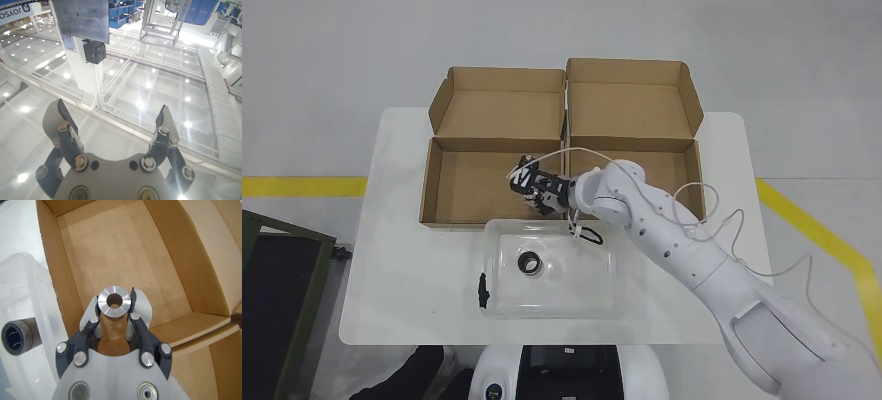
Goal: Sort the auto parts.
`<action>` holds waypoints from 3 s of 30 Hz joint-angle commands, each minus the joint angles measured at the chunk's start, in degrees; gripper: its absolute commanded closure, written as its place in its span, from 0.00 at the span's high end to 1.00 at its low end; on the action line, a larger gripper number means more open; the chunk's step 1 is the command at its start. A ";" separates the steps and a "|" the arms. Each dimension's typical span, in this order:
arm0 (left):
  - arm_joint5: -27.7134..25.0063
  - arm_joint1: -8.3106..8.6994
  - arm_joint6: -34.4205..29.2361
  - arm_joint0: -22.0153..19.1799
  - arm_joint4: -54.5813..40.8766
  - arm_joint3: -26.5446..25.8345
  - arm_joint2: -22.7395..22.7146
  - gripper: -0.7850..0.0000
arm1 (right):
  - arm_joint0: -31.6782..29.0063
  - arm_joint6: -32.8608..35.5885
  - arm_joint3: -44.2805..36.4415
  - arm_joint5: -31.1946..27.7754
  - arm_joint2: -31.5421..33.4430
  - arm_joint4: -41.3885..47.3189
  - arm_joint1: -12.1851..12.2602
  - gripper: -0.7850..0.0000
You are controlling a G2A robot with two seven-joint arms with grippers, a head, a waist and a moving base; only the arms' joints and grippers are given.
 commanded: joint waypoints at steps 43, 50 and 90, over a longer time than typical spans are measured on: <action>0.00 0.00 0.00 0.00 0.00 0.00 0.00 1.00 | -25.20 5.87 -44.11 -13.03 16.23 -10.76 8.17 0.48; 0.00 0.00 0.00 0.00 0.00 0.00 0.00 1.00 | -28.66 3.11 -43.84 -14.78 15.72 -14.63 8.91 0.71; 0.00 0.00 0.00 0.00 0.00 0.00 0.00 1.00 | -25.67 -5.24 -26.56 -11.46 8.69 -21.44 7.20 0.67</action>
